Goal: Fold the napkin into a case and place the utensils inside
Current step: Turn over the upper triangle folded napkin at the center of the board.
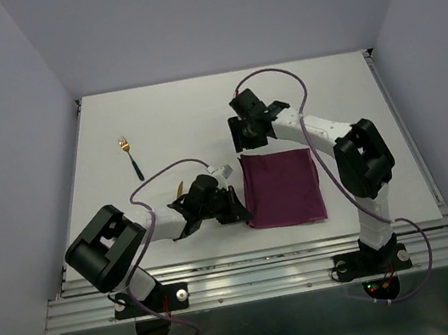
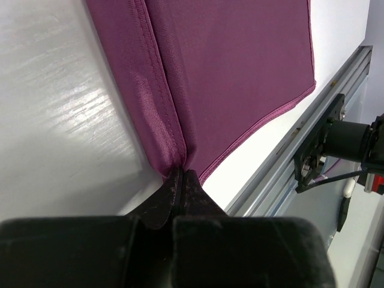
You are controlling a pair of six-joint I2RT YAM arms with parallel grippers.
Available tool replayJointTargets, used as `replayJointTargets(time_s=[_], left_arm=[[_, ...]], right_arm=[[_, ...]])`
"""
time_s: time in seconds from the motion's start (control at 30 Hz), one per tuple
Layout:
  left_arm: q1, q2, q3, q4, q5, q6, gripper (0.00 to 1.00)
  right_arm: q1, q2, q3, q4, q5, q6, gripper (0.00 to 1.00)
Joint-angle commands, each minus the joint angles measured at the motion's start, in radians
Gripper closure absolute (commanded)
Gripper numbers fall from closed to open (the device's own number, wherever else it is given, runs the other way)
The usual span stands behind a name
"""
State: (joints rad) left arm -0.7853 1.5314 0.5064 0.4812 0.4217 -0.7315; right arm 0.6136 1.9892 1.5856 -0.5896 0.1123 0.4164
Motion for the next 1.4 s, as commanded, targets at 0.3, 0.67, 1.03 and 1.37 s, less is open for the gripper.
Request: replayJointTargets(time_s=[0.3,0.67,1.03,1.37], left_arm=[[-0.005,-0.141,-0.039,-0.064,-0.032,-0.013,0.37],[0.029,-0.301,0.145,-0.378,-0.234,0.087,0.19],[0.061,0.076,0.547,-0.645,-0.394,0.116,0.27],[0.060,0.237,0.684,-0.724,-0.495,0.098,0.28]], right_arm=[[-0.003,-0.223,-0.125,0.053,0.107,0.030,0.37],[-0.102,-0.611,-0.430,-0.010,0.193,0.025,0.36],[-0.192,-0.782,-0.615,-0.009,0.148,0.116,0.38],[-0.192,-0.779,-0.644,-0.009,0.144,0.111,0.38]])
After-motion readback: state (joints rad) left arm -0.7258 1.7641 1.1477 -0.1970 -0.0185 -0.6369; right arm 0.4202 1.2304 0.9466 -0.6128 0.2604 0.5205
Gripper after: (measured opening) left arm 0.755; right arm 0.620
